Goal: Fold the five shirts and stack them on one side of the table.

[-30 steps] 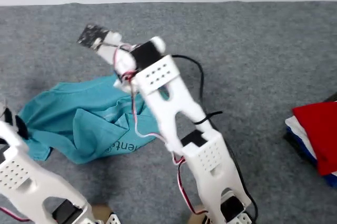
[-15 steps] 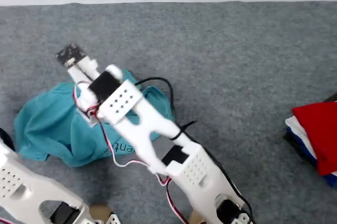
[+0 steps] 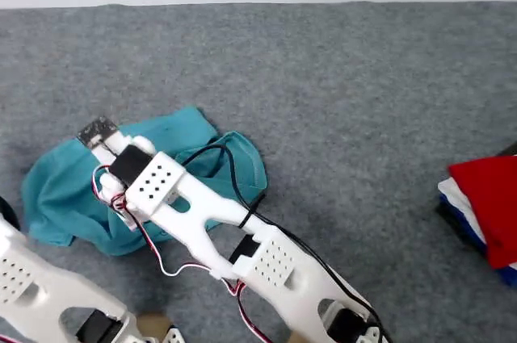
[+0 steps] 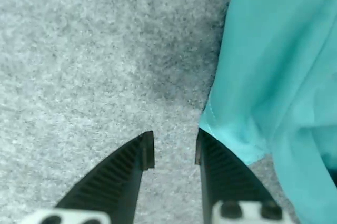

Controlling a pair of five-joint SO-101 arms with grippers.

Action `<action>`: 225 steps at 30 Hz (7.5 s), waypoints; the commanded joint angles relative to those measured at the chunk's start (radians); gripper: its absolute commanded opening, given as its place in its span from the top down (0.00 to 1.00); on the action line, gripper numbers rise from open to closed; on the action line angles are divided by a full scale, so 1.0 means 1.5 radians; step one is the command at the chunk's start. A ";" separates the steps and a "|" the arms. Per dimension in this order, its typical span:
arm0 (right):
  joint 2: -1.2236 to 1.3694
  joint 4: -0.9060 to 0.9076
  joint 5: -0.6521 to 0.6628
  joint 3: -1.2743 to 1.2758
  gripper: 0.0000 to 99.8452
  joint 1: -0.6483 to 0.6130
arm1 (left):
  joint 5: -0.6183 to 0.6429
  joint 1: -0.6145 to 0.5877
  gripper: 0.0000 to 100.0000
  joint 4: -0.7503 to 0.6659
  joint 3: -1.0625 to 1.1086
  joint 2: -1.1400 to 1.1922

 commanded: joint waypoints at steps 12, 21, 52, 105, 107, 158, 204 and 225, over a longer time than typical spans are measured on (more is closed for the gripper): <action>-0.010 -0.029 -0.003 -0.006 0.70 0.030 | 0.001 -0.003 0.86 -0.008 -0.003 -0.004; -0.003 -0.068 -0.001 -0.006 0.70 -0.001 | 0.001 -0.004 0.86 -0.017 -0.002 -0.004; -0.152 0.026 0.177 -0.002 0.99 0.130 | 0.001 0.002 0.86 0.005 -0.007 -0.010; -0.339 0.016 0.226 0.196 0.99 0.558 | -0.169 0.576 0.86 0.012 0.372 -0.215; -0.339 0.019 0.226 0.196 0.99 0.558 | -0.202 0.551 0.86 0.011 0.372 -0.215; -0.645 0.022 0.293 0.196 0.99 0.662 | -0.084 0.638 1.00 0.030 0.099 -0.699; -1.108 0.023 0.413 0.196 0.99 0.821 | -0.007 0.620 1.00 -0.048 -0.327 -0.824; -1.129 0.019 0.496 0.325 0.99 0.817 | -0.008 0.620 1.00 -0.050 -0.210 -0.849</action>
